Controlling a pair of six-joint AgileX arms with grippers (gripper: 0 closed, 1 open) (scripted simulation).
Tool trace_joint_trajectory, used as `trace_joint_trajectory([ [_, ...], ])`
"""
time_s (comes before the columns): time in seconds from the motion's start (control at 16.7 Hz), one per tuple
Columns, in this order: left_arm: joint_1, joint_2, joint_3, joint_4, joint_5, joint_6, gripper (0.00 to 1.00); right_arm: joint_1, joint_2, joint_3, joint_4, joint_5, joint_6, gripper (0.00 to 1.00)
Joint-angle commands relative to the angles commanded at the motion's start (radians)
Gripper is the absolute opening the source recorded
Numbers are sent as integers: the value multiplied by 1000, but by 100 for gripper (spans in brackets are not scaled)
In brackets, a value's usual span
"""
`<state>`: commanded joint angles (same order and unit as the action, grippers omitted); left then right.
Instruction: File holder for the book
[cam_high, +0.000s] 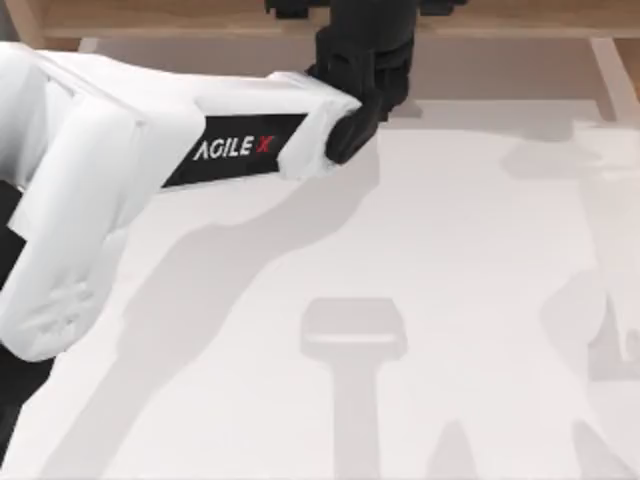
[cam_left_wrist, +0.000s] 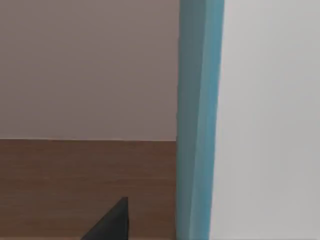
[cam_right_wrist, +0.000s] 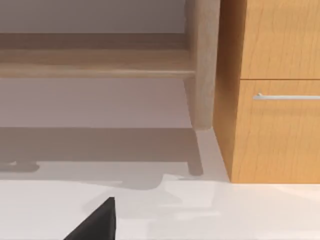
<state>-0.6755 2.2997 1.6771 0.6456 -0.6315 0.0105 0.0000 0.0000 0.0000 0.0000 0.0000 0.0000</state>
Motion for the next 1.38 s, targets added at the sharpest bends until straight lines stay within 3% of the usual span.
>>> trace_joint_trajectory([
  [0.6, 0, 0, 0, 0, 0, 0, 2, 0, 0, 0, 0, 0, 0, 100],
  [1.38, -4, -18, 20, -36, 0, 2, 0, 0, 0, 0, 0, 0, 0, 100],
])
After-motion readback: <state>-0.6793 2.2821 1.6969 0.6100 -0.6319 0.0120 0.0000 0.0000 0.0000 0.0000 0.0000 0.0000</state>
